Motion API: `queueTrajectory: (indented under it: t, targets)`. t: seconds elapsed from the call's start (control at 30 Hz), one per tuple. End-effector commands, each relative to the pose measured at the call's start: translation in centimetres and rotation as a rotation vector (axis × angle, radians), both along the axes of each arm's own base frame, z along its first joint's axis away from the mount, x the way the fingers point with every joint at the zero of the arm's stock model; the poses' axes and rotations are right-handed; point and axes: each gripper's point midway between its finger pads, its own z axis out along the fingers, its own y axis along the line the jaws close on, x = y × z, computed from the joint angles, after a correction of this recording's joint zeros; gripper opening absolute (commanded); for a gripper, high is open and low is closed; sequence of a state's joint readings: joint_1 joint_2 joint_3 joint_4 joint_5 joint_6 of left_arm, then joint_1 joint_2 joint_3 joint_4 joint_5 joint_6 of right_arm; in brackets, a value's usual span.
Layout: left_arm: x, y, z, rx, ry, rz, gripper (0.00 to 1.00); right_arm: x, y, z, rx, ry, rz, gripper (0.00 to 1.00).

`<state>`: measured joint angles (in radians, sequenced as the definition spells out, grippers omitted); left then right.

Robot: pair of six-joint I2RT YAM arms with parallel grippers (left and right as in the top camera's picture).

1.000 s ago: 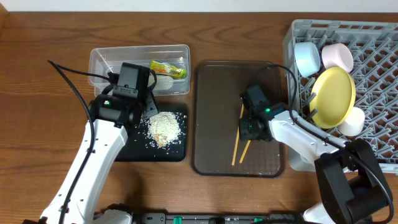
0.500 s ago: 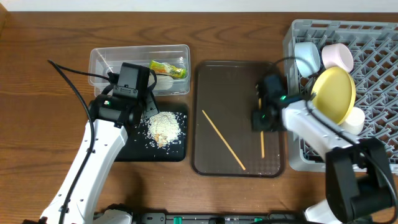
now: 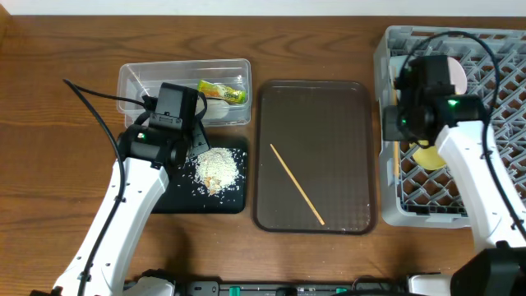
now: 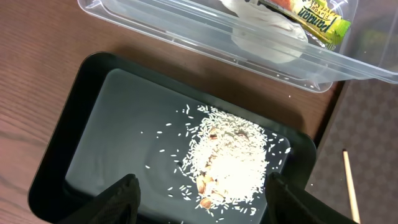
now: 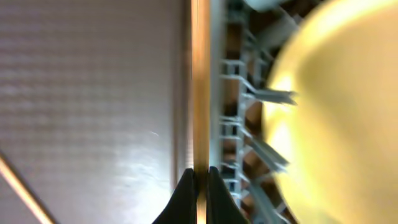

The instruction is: Sort waste into correct bins and load items into the dishwasher rack

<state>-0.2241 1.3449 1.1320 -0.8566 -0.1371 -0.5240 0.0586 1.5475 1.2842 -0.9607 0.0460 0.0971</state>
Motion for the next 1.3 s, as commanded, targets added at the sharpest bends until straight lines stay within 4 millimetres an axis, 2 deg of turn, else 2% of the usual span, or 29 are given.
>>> queueTrajectory:
  t: [0.0, 0.1, 0.17, 0.2, 0.23, 0.27, 0.37, 0.43, 0.5, 0.6, 0.73, 0.83, 0.97, 1.1, 1.27]
  targets:
    - [0.3, 0.2, 0.5, 0.0, -0.013, 0.012, 0.67, -1.1, -2.3, -2.1, -0.051, 0.063, -0.016, 0.01]
    - [0.3, 0.2, 0.5, 0.0, -0.013, 0.012, 0.67, -1.6, -3.1, -3.9, -0.048, 0.083, -0.043, 0.02]
    - [0.3, 0.2, 0.5, 0.0, -0.013, 0.012, 0.67, -1.5, -3.2, -4.5, -0.043, 0.076, -0.047, 0.08]
    - [0.3, 0.2, 0.5, 0.0, -0.013, 0.012, 0.67, -1.4, -3.2, -4.5, -0.039, 0.07, -0.045, 0.13]
    - [0.3, 0.2, 0.5, 0.0, -0.013, 0.012, 0.67, -1.0, -3.0, -4.3, -0.031, 0.056, -0.042, 0.29]
    - [0.3, 0.2, 0.5, -0.001, -0.013, 0.012, 0.67, -0.7, -2.8, -4.0, -0.022, 0.041, -0.038, 0.32]
    - [0.3, 0.2, 0.5, -0.001, -0.013, 0.012, 0.67, 0.8, -1.9, -2.1, 0.028, -0.021, -0.02, 0.34]
    - [0.3, 0.2, 0.5, -0.001, -0.013, 0.012, 0.67, 1.7, -0.3, -0.4, 0.092, -0.067, 0.019, 0.35]
    - [0.3, 0.2, 0.5, 0.0, -0.013, 0.012, 0.67, 2.1, 2.2, 1.0, 0.165, -0.102, 0.087, 0.36]
    - [0.3, 0.2, 0.5, 0.0, -0.013, 0.012, 0.67, 1.6, 6.2, 1.5, 0.202, -0.105, 0.262, 0.39]
    - [0.3, 0.2, 0.5, 0.0, -0.013, 0.012, 0.67, -0.6, 11.1, -0.4, 0.177, -0.046, 0.47, 0.41]
    - [0.3, 0.2, 0.5, 0.0, -0.013, 0.012, 0.67, -2.9, 14.4, -2.7, 0.169, 0.021, 0.591, 0.41]
    - [0.3, 0.2, 0.5, 0.0, -0.013, 0.012, 0.67, -6.0, 17.8, -6.4, 0.157, 0.119, 0.705, 0.42]
    - [0.3, 0.2, 0.5, 0.0, -0.013, 0.012, 0.67, -8.7, 19.4, -10.3, 0.11, 0.226, 0.783, 0.43]
    - [0.3, 0.2, 0.5, 0.0, -0.012, 0.012, 0.67, -10.3, 19.7, -14.0, 0.026, 0.323, 0.804, 0.41]
